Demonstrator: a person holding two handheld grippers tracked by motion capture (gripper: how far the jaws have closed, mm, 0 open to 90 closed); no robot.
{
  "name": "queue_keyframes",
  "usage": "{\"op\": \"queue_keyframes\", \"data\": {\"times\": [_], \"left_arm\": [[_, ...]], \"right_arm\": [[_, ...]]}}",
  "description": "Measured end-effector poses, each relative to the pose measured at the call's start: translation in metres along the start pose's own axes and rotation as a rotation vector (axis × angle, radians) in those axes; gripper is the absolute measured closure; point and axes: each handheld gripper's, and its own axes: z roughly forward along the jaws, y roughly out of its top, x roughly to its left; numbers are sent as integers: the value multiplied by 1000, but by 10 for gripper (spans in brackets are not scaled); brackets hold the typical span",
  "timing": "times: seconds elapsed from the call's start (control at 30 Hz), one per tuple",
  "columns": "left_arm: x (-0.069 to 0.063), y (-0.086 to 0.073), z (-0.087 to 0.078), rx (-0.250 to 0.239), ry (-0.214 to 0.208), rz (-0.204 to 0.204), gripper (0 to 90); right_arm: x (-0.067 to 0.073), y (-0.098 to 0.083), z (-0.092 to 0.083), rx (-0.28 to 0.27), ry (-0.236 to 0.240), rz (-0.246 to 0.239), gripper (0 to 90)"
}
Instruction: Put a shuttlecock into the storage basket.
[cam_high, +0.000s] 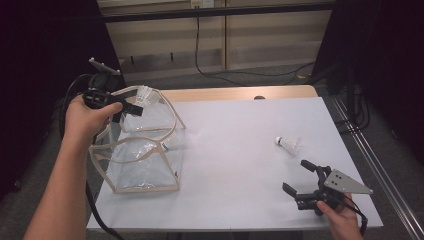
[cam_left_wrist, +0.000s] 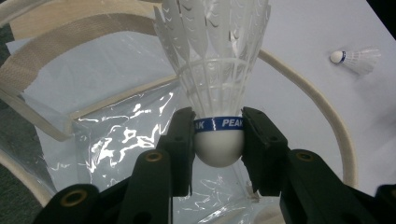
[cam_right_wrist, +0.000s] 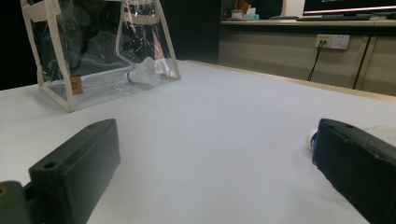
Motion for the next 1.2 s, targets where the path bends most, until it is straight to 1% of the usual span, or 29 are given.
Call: {"op": "queue_keyframes", "data": {"times": [0.17,0.27,0.33,0.53,0.63,0.7,0.83,0.9,1.0,1.1,1.17,1.2], "left_arm": [[4,-1,1,-8,12,-16,654],[7,-3,3,-16,25,-33,654],[9,-4,5,-15,27,-38,654],[15,-6,10,-22,50,-58,654],[17,-7,13,-22,55,-62,653],[17,-7,15,-27,75,-66,653],[20,-8,18,-31,79,-74,652],[22,-9,20,-34,90,-78,653],[23,-10,22,-27,95,-81,653],[24,-10,24,-28,108,-74,651],[25,-10,26,-37,121,-73,631],[24,-10,26,-40,126,-76,600]], "right_arm": [[0,0,0,0,0,2,6],[0,0,0,1,-1,-1,6],[0,0,0,0,0,1,6],[0,0,0,1,-1,-1,6],[0,0,0,0,1,1,6],[0,0,0,1,0,0,6],[0,0,0,1,0,0,6],[0,0,0,1,0,0,6],[0,0,0,2,0,0,6],[0,0,0,2,0,2,6],[0,0,0,2,0,3,6],[0,0,0,1,0,4,6]]}}
